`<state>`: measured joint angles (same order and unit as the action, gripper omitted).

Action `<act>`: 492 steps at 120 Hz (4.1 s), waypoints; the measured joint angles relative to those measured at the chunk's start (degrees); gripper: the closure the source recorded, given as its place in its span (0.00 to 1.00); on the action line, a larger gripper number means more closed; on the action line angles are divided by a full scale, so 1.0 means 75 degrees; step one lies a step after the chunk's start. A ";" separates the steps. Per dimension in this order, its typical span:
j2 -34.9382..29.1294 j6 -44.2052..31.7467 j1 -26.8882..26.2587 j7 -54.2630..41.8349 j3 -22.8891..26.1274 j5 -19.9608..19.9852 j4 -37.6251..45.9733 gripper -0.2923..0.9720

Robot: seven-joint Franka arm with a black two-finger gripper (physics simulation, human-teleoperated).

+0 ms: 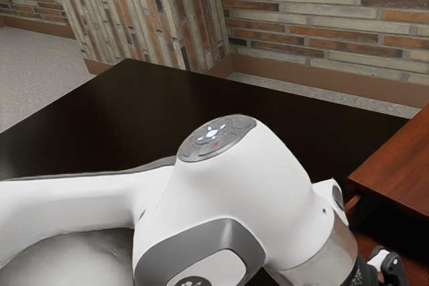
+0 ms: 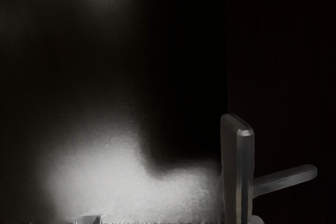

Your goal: Pull the drawer handle with one arm to open the drawer

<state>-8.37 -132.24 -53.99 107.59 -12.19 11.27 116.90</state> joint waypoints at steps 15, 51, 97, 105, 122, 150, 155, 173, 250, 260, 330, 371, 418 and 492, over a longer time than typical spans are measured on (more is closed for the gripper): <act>-0.0256 -0.0012 -0.0050 0.0097 -0.0003 -0.0007 0.0221 0.54; -0.0616 -0.0028 -0.0185 0.0332 -0.0013 -0.0021 0.0582 0.54; -0.0698 -0.0073 -0.0427 0.0616 -0.0082 -0.0079 0.0637 0.54; -0.0681 -0.0077 -0.0402 0.0654 -0.0084 -0.0062 0.0669 0.54; -0.0768 -0.0083 -0.0419 0.0726 -0.0077 -0.0051 0.0810 0.54; -0.1013 -0.0092 -0.0477 0.0846 -0.0063 -0.0070 0.1047 0.55; -0.1073 -0.0092 -0.0502 0.0868 -0.0062 -0.0078 0.1107 0.56; -0.1177 -0.0094 -0.0556 0.0937 -0.0061 -0.0097 0.1219 0.57; -0.1073 -0.0100 -0.0442 0.0811 -0.0062 -0.0338 0.1118 0.53; -0.1073 -0.0099 -0.0441 0.0770 -0.0062 -0.0325 0.1116 0.53; -0.1094 -0.0097 -0.0510 0.0661 0.0104 -0.0559 0.1165 0.53; -0.1272 -0.0093 -0.0488 0.0758 0.0253 -0.0830 0.1231 0.53; -0.1264 0.0858 0.0245 0.0563 0.0209 -0.1944 -0.0411 0.50; -0.0587 0.5707 0.4816 -0.1368 0.0466 -0.1279 -0.2145 0.25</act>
<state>-12.77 -89.43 -17.87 97.33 -8.70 1.68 100.82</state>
